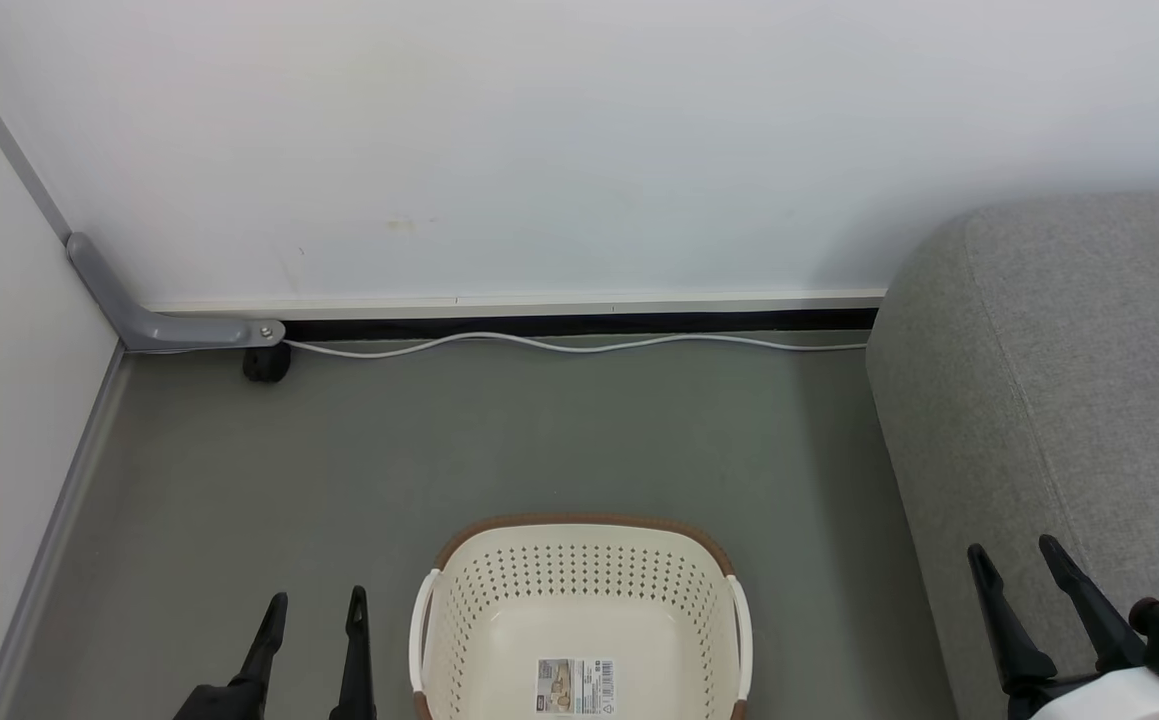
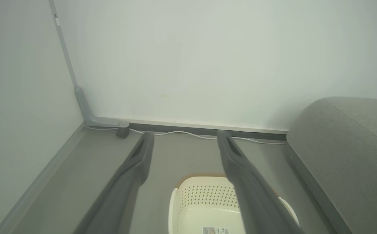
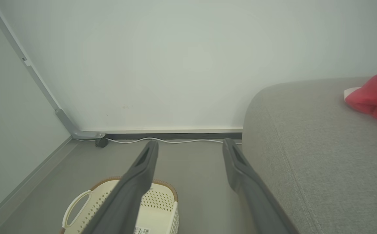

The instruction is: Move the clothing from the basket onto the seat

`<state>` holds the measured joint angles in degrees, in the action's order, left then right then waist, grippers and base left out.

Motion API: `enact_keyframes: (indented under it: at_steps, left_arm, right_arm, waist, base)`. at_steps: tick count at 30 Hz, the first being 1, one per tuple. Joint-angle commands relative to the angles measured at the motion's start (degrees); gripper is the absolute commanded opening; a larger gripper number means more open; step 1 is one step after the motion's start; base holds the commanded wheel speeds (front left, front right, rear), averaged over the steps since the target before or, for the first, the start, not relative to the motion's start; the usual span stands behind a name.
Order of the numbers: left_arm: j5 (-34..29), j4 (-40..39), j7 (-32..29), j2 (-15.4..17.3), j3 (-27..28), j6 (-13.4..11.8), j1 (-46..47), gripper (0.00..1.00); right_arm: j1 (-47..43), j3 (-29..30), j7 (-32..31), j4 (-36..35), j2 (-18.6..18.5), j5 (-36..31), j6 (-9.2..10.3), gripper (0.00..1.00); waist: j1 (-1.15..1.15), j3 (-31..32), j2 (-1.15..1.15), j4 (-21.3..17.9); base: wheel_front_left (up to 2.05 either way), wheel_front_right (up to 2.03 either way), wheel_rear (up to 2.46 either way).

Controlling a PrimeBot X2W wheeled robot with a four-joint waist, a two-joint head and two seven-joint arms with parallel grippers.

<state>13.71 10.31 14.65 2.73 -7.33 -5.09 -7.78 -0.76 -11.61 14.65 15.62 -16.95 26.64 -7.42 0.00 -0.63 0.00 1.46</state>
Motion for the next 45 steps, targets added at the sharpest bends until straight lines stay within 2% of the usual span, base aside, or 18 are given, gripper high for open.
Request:
enact_keyframes:
  at_steps: [1,5,6,10,18,21,45]
  left_arm:
    - [-0.2,-1.1,0.3,0.1,1.6,0.1,1.3,1.0]
    - [0.0,-0.8,0.3,0.1,1.6,0.2,1.2,1.0]
    - [0.0,0.5,0.0,0.0,0.0,0.0,0.0,0.0]
    - [0.1,3.5,0.0,-0.4,-0.2,0.0,-0.4,0.0]
    - [4.7,3.4,-1.1,-0.2,0.4,0.7,0.2,0.0]
    - [7.3,3.5,-1.6,-0.1,0.8,1.1,0.7,0.0]
    - [22.8,3.6,-5.3,0.4,2.9,3.5,3.6,0.0]
  right_arm:
    - [0.7,-0.8,0.3,-1.0,-1.1,-0.4,-0.07,1.0]
    - [0.9,-0.6,0.3,-1.0,-0.8,-0.1,-0.07,1.0]
    - [0.0,0.1,0.0,0.3,0.4,0.1,0.0,0.0]
    - [-1.2,-0.6,0.0,2.6,2.4,0.1,0.0,0.0]
    - [-0.9,0.3,-1.1,2.2,3.0,4.0,0.0,0.0]
    - [-0.6,0.8,-1.7,2.1,3.3,6.1,-0.01,0.0]
    - [1.1,4.1,-5.5,1.4,5.3,18.9,-0.02,0.0]
  waist:
    - [0.0,0.0,0.0,0.0]
    - [0.0,-0.1,0.0,-0.2]
    - [0.0,-0.1,0.0,-0.2]
    - [0.0,-0.1,0.0,-0.2]
    - [0.13,0.1,0.0,-0.3]
    - [0.01,0.0,0.0,-0.3]
    - [0.0,0.1,0.0,-0.5]
  base:
    - [0.0,0.0,0.0]
    - [0.0,0.0,0.0]
    - [0.0,0.0,0.0]
    - [0.0,0.0,0.0]
    - [0.0,0.0,0.0]
    - [0.0,0.0,0.0]
    - [0.0,0.0,0.0]
